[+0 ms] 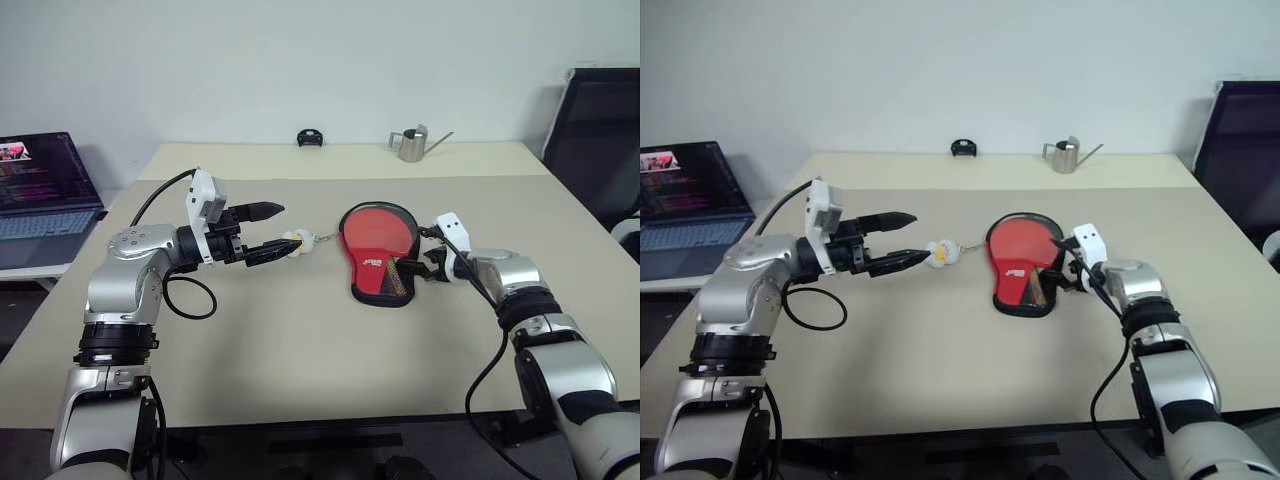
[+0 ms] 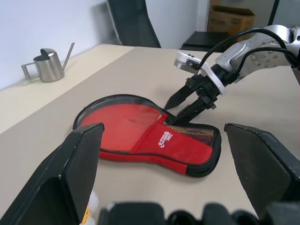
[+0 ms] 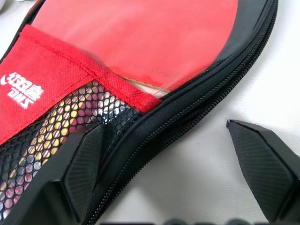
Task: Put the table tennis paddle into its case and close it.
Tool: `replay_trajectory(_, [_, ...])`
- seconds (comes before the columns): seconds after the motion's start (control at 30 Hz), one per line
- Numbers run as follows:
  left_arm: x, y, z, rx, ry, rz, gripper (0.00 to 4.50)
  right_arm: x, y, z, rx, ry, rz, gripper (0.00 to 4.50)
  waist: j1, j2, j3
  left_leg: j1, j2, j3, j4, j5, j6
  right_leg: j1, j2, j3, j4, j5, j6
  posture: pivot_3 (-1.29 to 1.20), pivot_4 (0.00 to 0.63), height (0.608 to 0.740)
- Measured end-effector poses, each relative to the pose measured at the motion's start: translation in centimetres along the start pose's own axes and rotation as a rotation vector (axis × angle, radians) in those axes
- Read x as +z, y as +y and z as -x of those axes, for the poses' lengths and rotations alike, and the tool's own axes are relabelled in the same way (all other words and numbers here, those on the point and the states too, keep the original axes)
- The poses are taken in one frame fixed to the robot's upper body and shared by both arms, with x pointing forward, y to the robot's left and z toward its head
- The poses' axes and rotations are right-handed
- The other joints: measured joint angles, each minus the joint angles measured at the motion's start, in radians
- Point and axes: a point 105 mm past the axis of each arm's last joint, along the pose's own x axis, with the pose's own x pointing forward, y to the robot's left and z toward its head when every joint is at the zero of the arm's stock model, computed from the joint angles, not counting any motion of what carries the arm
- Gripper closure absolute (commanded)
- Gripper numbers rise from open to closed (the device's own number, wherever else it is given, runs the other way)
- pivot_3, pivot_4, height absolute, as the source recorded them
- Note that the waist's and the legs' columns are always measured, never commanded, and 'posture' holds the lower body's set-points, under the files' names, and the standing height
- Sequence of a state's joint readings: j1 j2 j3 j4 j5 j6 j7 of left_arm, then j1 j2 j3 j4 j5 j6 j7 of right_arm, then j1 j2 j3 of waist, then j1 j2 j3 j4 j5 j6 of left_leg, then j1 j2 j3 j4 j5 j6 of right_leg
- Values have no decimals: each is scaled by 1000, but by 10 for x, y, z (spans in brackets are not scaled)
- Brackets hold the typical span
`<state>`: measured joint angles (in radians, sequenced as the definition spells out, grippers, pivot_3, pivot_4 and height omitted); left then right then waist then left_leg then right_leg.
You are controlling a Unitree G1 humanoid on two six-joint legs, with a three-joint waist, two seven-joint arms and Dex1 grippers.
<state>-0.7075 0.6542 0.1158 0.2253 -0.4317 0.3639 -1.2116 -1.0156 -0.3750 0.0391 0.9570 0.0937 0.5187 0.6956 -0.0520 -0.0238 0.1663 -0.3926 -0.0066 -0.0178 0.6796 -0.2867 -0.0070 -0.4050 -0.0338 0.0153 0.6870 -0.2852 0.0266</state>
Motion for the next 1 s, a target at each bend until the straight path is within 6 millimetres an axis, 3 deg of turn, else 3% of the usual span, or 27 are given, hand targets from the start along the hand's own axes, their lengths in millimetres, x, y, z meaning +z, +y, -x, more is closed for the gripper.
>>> replay_trajectory(0.4, [-12,0,12,22,51,17,0,1,13,-8,55,-2,-51,4363,-4,0,0,4,0,2,0,0,0,0,0,2,7,0,0,0,150,740])
replay_trajectory(0.7, [-34,-9,32,23,136,52,0,2,15,-8,38,5,-158,4464,-4,0,0,5,0,2,0,0,0,0,-1,2,8,0,0,0,150,740])
replay_trajectory(1.0, [-28,-27,45,-47,140,113,0,12,26,2,36,42,-289,4464,-5,1,1,-2,1,1,-2,0,0,-6,-1,1,7,-1,-2,0,150,740])
